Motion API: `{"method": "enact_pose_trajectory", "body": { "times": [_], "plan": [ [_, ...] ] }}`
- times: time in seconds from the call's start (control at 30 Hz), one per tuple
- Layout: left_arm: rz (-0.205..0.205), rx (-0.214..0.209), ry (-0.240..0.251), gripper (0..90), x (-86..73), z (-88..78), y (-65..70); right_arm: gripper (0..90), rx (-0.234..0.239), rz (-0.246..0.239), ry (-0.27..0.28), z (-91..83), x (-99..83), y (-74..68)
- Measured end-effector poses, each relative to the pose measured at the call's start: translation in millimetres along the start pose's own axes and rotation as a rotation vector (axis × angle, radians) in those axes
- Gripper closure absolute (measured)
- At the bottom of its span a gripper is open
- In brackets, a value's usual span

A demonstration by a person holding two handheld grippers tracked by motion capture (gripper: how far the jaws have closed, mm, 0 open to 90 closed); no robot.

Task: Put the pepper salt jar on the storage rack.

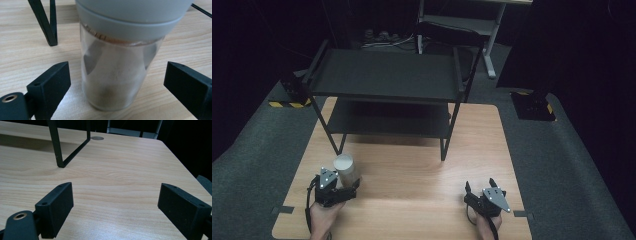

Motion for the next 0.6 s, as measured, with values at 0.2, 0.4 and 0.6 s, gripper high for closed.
{"method": "enact_pose_trajectory", "body": {
  "times": [0.2, 0.4, 0.6],
  "plan": [
    [-0.014, -0.004, 0.005, 8.6, -1.1, 5.7, 0.5, 12.2, -0.002, 0.004, 0.005, -0.3, -0.4, 0.4],
    [-0.035, 0.002, 0.019, 10.5, -3.3, 13.3, 2.8, 12.2, -0.012, 0.006, 0.007, -0.3, -0.5, -0.6],
    [-0.041, 0.013, 0.012, 15.1, -3.7, 17.3, 2.8, 12.2, -0.017, 0.007, 0.010, -0.1, -0.7, -1.0]
  ]
}}
Point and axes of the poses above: each handheld gripper's, and its own axes: z roughly forward along the jaws, x roughly out of its top, y roughly to its right, the point moved 4 cm from there along z, roughly forward along the jaws, and after that the axes turned 14 degrees about z, right-handed, at the moved point
